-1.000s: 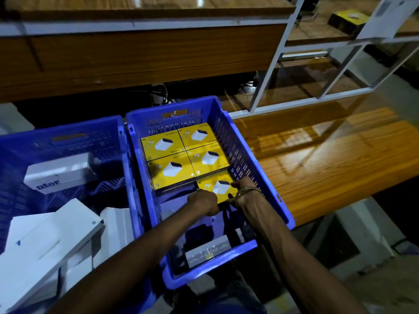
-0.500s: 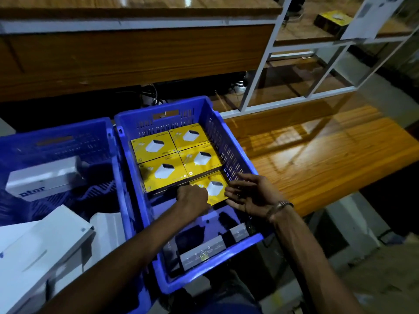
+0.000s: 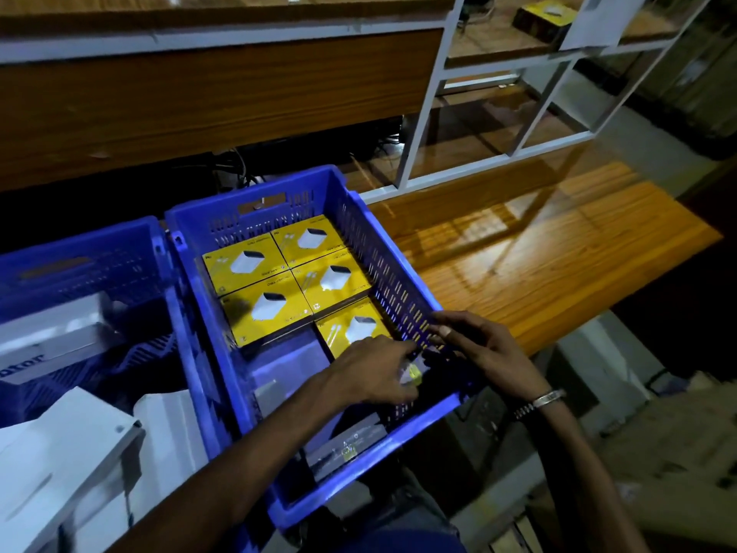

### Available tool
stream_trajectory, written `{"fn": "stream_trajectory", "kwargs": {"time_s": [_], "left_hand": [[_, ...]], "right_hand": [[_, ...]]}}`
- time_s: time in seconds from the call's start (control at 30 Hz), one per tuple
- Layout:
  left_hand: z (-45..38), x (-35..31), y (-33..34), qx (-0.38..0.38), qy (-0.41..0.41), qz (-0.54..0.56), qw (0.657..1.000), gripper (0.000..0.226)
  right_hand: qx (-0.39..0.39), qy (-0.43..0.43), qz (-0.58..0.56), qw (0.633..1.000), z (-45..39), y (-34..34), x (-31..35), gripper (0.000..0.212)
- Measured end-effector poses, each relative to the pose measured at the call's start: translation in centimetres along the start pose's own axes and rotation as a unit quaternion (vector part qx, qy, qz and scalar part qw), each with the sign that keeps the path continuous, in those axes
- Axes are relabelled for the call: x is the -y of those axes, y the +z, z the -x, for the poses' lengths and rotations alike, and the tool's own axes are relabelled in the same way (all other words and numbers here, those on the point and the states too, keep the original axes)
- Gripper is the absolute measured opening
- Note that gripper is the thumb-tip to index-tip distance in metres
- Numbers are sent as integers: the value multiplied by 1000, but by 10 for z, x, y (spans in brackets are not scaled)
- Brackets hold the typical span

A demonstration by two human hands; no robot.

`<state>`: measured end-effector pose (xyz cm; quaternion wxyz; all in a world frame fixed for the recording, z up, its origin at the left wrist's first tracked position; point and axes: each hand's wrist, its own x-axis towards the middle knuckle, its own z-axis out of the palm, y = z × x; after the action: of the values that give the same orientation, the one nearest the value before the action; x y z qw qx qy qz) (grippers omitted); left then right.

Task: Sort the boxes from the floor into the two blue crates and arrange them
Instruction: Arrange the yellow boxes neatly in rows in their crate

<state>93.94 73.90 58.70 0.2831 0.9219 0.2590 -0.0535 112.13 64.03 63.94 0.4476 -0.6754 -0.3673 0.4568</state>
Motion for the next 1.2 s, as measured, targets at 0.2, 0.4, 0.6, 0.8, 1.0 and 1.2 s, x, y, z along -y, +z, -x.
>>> {"fn": "stream_trajectory", "kwargs": {"time_s": [0.2,0.4,0.6,0.8,1.0,1.2], "left_hand": [[20,12,-14,-83,-54,17,995,55],[67,49,-33,-205,-171,443,856,33],[86,60,-35,-227,-190,663,688,32],[88,53,-45,-225,-203,735,607,42],[92,42,-53,-168,-192,730,635,43],[79,45,-44,-264,-201,724,604,66]], "right_hand": [[-32,-28,-29,999,-3,3,-1,19],[-77,-98,-20,992,0,21,4,25],[46,-8,-92,995,-8,64,11,54],[33,-108,-76,991,-9,69,9,49],[23,-230,26,973,-8,63,-12,31],[18,-63,-140,988,-9,66,-2,63]]}}
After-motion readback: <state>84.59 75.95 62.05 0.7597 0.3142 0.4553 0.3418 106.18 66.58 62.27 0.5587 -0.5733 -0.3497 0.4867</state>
